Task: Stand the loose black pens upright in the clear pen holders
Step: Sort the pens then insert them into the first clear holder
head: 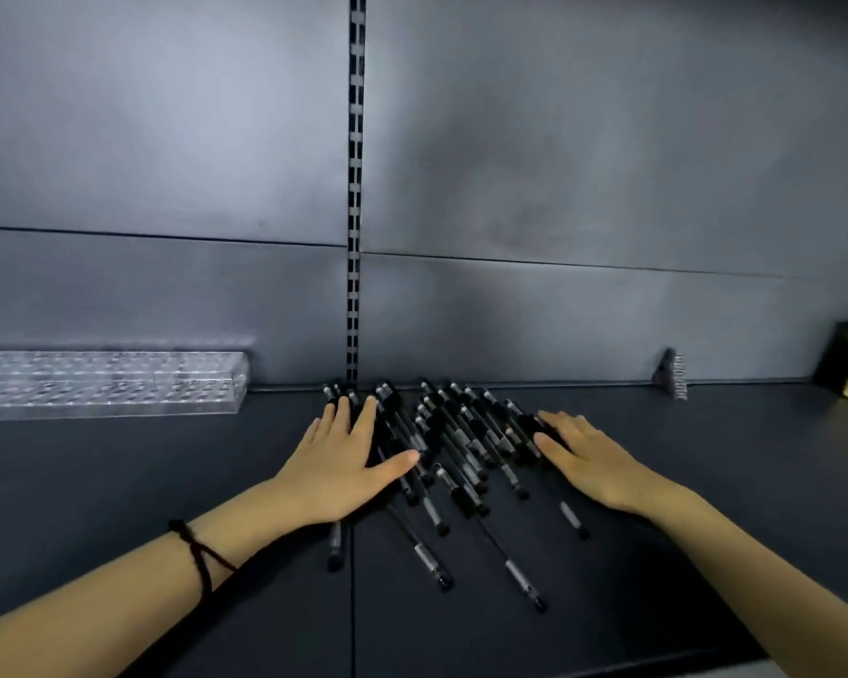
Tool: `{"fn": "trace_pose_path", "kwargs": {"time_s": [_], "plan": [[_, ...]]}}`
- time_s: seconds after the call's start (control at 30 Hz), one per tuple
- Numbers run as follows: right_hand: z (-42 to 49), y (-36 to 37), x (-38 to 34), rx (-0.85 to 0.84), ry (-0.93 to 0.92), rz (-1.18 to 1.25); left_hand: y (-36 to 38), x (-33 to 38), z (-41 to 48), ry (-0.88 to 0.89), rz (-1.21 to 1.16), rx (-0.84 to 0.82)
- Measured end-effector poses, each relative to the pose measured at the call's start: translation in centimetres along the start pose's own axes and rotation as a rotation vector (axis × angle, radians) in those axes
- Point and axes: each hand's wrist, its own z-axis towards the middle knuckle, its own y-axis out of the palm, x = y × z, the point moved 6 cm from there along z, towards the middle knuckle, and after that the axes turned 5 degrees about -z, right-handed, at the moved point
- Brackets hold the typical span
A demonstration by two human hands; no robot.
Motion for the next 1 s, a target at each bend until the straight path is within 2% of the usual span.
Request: {"fn": "trace_pose_path", "kwargs": {"time_s": [0.2,0.4,0.57,0.67,0.73,0.83,0.9,1.0], "plan": [[1.9,0.4,-1.5,-0.058,-0.07,0.02,1.1,1.9,0.9,0.001,-0.04,0.033],[3.2,0.9,-3.0,-0.074,-0.146,-0.001,1.0,2.1,1.9,-0.017,-0.151,0.191],[3.7,1.4,-5.8,-0.115,-0.241,0.047,-0.2,1.2,4.3,-0.039,-0.124,0.359],[3.6,1.6,-8.0,-0.117,-0.299,0.058,-0.9,0.6,5.3,-0.031,-0.192,0.434],[3.2,1.8,-9.1,-0.144,-0.344,0.12,-1.7,0.4,5.3,-0.023,-0.192,0.541],[2.7,1.4,-9.1,-0.16,-0.351,0.23,-3.4,0.1,4.2,-0.106,-0.105,0.711],[2.5,0.8,-8.2,-0.165,-0.354,0.306,-3.8,1.0,2.4,-0.081,-0.094,0.669],[2.1,0.3,-6.7,-0.178,-0.431,0.267,-2.6,5.2,-2.3,0.111,-0.033,0.391]]}}
